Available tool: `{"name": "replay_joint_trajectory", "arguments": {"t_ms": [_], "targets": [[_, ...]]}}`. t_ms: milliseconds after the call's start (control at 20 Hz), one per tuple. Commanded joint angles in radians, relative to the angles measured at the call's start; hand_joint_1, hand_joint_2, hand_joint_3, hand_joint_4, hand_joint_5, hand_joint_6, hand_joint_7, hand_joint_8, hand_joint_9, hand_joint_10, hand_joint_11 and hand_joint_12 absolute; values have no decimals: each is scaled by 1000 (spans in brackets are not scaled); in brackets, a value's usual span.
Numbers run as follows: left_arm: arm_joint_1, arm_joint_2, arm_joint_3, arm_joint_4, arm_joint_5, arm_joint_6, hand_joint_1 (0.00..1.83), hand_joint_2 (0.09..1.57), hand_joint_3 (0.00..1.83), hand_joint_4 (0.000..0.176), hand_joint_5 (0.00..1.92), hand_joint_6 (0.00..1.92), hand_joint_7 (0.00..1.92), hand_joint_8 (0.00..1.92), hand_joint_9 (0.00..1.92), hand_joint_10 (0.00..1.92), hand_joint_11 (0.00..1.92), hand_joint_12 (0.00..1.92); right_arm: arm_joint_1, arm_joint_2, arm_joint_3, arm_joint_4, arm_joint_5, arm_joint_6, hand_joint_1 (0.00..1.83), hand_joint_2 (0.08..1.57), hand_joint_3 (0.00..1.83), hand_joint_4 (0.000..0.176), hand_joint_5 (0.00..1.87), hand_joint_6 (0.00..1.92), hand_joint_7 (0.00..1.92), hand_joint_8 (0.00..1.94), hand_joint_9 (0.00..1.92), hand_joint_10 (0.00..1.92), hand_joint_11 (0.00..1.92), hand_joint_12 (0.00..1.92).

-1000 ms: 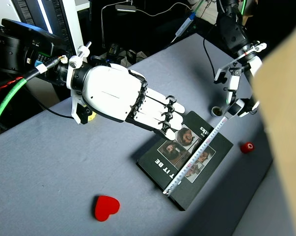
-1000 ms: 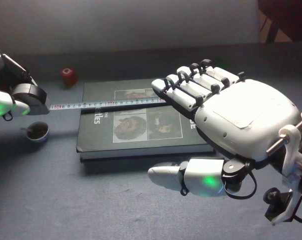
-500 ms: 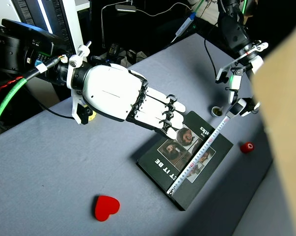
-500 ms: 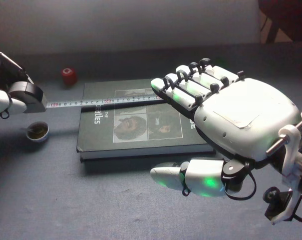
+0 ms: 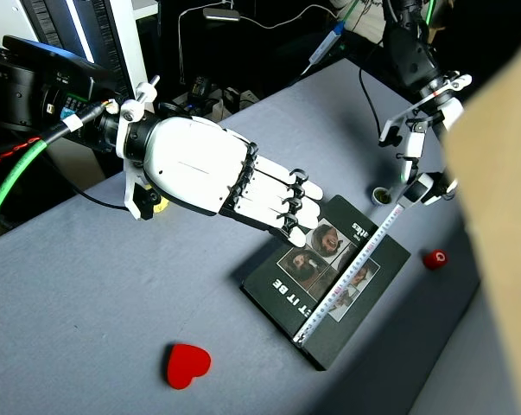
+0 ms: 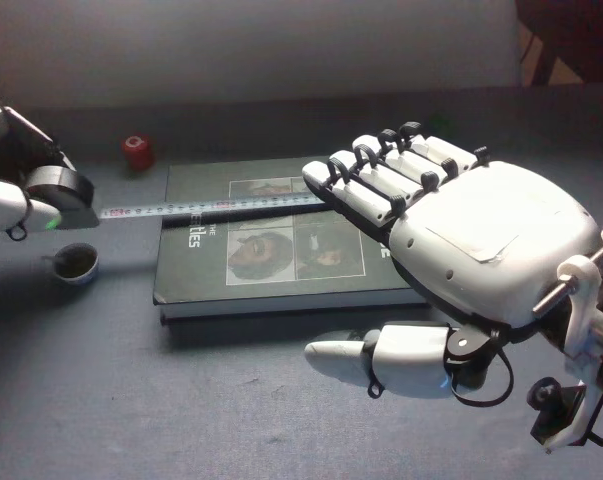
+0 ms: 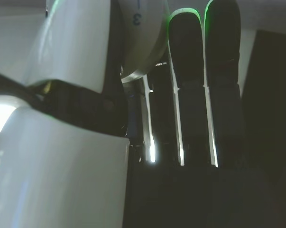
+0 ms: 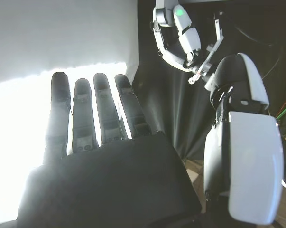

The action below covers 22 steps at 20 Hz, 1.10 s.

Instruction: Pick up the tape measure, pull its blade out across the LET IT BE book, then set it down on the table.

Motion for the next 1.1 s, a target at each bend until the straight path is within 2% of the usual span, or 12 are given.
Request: {"name": "replay_joint_trajectory", "arguments": {"t_ms": [0, 150, 300, 550, 600, 650, 750, 900, 1050], "targets": [[-26, 8, -6, -5, -112, 15, 1386, 1075, 0, 0, 1060, 671, 1085, 811, 954, 1216, 887, 987, 4, -1, -2, -66, 72, 7, 169, 1010, 2, 0, 0, 0, 39, 0, 12, 2, 0, 482], [-73, 27, -62, -68, -108, 111, 1386, 1074, 0, 0, 1046, 705, 1105, 767, 950, 1220, 873, 1020, 1, -3, -2, -70, 73, 7, 175, 1013, 2, 0, 0, 0, 20, 0, 0, 0, 0, 394], [-117, 54, -120, -114, -103, 174, 1386, 1078, 1, 0, 1076, 617, 1072, 870, 934, 1225, 903, 1031, 1, -4, -2, -78, 85, 9, 171, 1017, 2, 0, 5, 2, 40, 4, 14, 3, 0, 507], [-156, 165, -271, -216, -58, 313, 1386, 1078, 0, 0, 1082, 610, 1070, 873, 932, 1228, 905, 1029, 1, -4, -2, -87, 92, 12, 171, 1018, 1, 0, 12, 2, 51, 2, 19, 2, 0, 458], [-154, 188, -300, -223, -58, 321, 1386, 1078, 0, 0, 1077, 612, 1069, 872, 940, 1223, 904, 1028, 0, -4, -2, -87, 92, 12, 164, 1021, 2, 0, 10, 1, 51, 1, 19, 1, 0, 438], [-138, 243, -374, -238, -64, 323, 1386, 1078, 0, 0, 1073, 615, 1069, 870, 945, 1220, 905, 1027, -3, -4, -2, -88, 93, 13, 140, 1036, 6, 0, 1, 0, 48, 0, 21, 1, 0, 417], [-116, 283, -429, -251, -64, 322, 1386, 1078, 0, 0, 1073, 617, 1069, 870, 945, 1220, 906, 1026, -8, -5, -2, -92, 93, 13, 133, 1043, 8, 0, 0, 0, 46, 0, 20, 0, 0, 412], [-63, 342, -499, -253, -68, 291, 1386, 1081, 0, 0, 1052, 641, 1069, 874, 943, 1225, 901, 1027, -11, -5, -2, -94, 93, 15, 133, 1045, 4, 0, 1, 1, 48, 1, 21, 1, 0, 430], [-20, 372, -525, -207, -80, 234, 1386, 1082, 0, 0, 1047, 643, 1067, 879, 941, 1229, 897, 1027, -17, -7, -2, -96, 93, 16, 137, 1044, 3, 0, 2, 1, 48, 1, 21, 1, 0, 433]]}}
